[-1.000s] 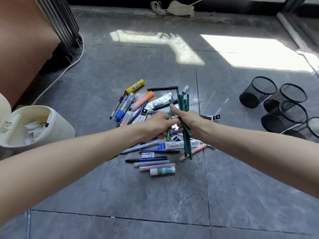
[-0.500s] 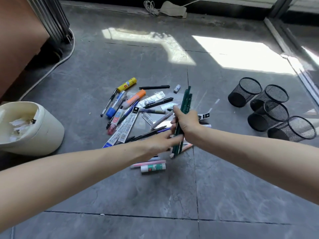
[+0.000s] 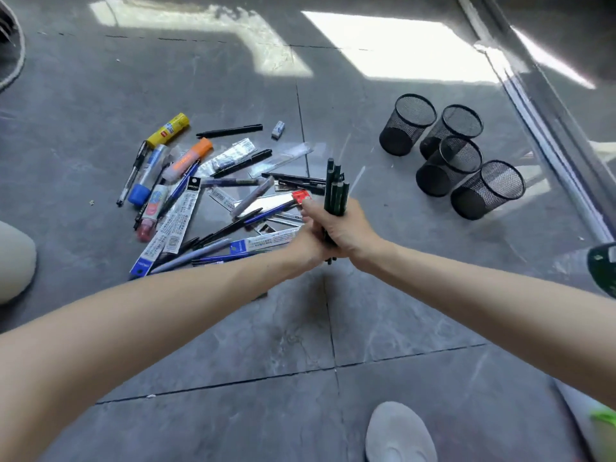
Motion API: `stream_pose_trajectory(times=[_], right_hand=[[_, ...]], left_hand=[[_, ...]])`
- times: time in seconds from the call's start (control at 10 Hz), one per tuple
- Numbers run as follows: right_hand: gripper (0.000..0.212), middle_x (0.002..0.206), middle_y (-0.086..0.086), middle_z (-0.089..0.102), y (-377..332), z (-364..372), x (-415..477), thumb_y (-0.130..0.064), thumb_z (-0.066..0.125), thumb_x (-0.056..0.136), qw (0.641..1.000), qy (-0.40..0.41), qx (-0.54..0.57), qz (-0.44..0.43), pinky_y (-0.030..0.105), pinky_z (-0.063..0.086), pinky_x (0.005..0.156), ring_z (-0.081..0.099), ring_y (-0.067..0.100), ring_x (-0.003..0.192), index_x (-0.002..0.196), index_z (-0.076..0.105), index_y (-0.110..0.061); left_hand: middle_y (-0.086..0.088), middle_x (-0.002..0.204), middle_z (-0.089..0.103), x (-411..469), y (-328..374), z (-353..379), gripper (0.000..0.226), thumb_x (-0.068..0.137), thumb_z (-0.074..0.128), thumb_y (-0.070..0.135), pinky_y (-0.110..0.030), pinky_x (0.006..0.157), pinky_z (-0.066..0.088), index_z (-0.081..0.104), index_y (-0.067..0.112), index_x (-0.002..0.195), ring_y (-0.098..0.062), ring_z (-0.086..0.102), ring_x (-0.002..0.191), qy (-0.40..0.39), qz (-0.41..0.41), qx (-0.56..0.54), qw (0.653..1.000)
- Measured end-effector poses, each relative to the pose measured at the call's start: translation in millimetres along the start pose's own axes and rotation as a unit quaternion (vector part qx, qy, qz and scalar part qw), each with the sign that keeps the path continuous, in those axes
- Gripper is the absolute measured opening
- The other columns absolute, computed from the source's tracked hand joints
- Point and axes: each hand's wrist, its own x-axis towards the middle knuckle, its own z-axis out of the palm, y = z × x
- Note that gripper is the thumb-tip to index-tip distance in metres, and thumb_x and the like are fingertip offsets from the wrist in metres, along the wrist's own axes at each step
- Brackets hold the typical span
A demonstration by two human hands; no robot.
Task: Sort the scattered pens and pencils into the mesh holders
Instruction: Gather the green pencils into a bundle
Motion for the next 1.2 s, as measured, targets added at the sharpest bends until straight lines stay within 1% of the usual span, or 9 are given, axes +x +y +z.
stream_pose_trajectory(times=[0.1, 0.2, 0.3, 0.5, 0.6, 0.8, 0.9, 1.1, 1.2], right_hand=[[0.025, 0.07, 0.014, 0.061, 5.0, -13.5, -3.4, -0.011, 0.071, 0.082, 0.998, -0.041, -0.04, -0.027, 0.017, 0.041, 0.063, 0.058, 0.013, 0.065, 0.085, 0.066, 0.013], [0.015, 0.084, 0.011, 0.068, 12.5, -15.5, -4.7, -0.009, 0.072, 0.081, 0.993, -0.073, -0.083, -0.042, 0.003, 0.04, 0.064, 0.056, -0.012, 0.06, 0.084, 0.07, 0.006], [0.013, 0.096, 0.014, 0.071, 21.3, -14.8, -2.0, -0.006, 0.071, 0.081, 0.99, -0.075, -0.103, -0.056, 0.001, 0.039, 0.065, 0.056, -0.016, 0.062, 0.082, 0.07, 0.006], [0.022, 0.096, 0.019, 0.07, 27.1, -12.0, 3.3, 0.0, 0.079, 0.069, 0.991, -0.068, -0.097, -0.056, 0.009, 0.045, 0.073, 0.062, 0.011, 0.08, 0.085, 0.068, 0.011], [0.024, 0.093, 0.019, 0.07, 27.0, -17.9, 5.0, 0.003, 0.077, 0.07, 0.993, -0.066, -0.082, -0.05, 0.011, 0.047, 0.075, 0.062, 0.013, 0.083, 0.089, 0.067, 0.013], [0.022, 0.099, 0.009, 0.072, 28.3, -24.1, 6.7, -0.009, 0.078, 0.073, 0.994, -0.075, -0.077, -0.035, 0.024, 0.05, 0.09, 0.068, 0.017, 0.094, 0.093, 0.071, -0.003], [0.01, 0.094, 0.007, 0.071, 23.5, -25.0, 7.9, -0.012, 0.075, 0.078, 0.993, -0.088, -0.075, -0.036, 0.012, 0.047, 0.08, 0.066, 0.009, 0.086, 0.088, 0.071, -0.012], [0.038, 0.095, 0.016, 0.07, 16.7, -17.8, 10.6, -0.013, 0.07, 0.083, 0.993, -0.103, -0.054, -0.02, 0.016, 0.045, 0.076, 0.063, 0.015, 0.09, 0.049, 0.063, -0.029], [0.021, 0.09, 0.008, 0.068, 20.2, -15.3, 11.3, -0.013, 0.069, 0.083, 0.993, -0.109, -0.05, 0.004, 0.023, 0.042, 0.079, 0.059, 0.012, 0.08, 0.066, 0.062, -0.022]], left_hand=[[-0.001, 0.103, 0.046, 5.8, -8.8, 8.9, 0.043, 0.084, 0.06, -0.004, -0.005, 0.067, 0.036, 0.044, 0.0, 0.124, -0.012, 0.05, 0.102, 0.075, 0.066, 0.059, 0.993], [0.001, 0.082, 0.047, 6.7, -13.9, 13.7, 0.032, 0.083, 0.051, -0.016, -0.008, 0.065, 0.043, 0.043, 0.009, 0.1, 0.009, 0.052, 0.072, 0.097, 0.067, -0.034, 0.992], [0.008, 0.064, 0.056, 11.3, -25.9, 14.1, 0.036, 0.094, 0.026, -0.016, -0.008, 0.054, 0.046, 0.043, 0.015, 0.084, 0.006, 0.055, 0.058, 0.134, 0.094, 0.017, 0.986], [0.013, 0.089, 0.047, -2.0, -20.4, 6.9, 0.026, 0.086, 0.054, -0.012, 0.006, 0.062, 0.035, 0.054, 0.006, 0.105, 0.006, 0.044, 0.079, 0.052, 0.017, 0.016, 0.998], [0.014, 0.083, 0.04, 13.1, -27.2, 9.9, 0.032, 0.085, 0.055, -0.007, 0.003, 0.067, 0.037, 0.042, 0.022, 0.091, 0.008, 0.044, 0.076, 0.045, 0.045, -0.033, 0.997], [0.008, 0.083, 0.044, 16.7, -29.7, 13.7, 0.024, 0.089, 0.048, -0.012, -0.009, 0.071, 0.046, 0.051, 0.011, 0.096, 0.007, 0.051, 0.077, 0.032, 0.077, -0.034, 0.996], [-0.001, 0.087, 0.052, 14.1, -25.5, 13.9, 0.034, 0.086, 0.051, -0.014, -0.017, 0.075, 0.05, 0.049, 0.02, 0.088, 0.005, 0.059, 0.082, 0.079, 0.096, -0.018, 0.992], [0.0, 0.094, 0.059, 8.3, -25.2, 9.3, 0.032, 0.079, 0.069, 0.0, -0.025, 0.084, 0.047, 0.052, 0.017, 0.101, -0.012, 0.055, 0.096, 0.118, 0.107, 0.011, 0.987], [0.0, 0.097, 0.058, 8.0, -28.6, 8.8, 0.036, 0.079, 0.069, 0.003, -0.027, 0.086, 0.046, 0.054, 0.006, 0.111, -0.012, 0.054, 0.099, 0.104, 0.095, 0.044, 0.989]])
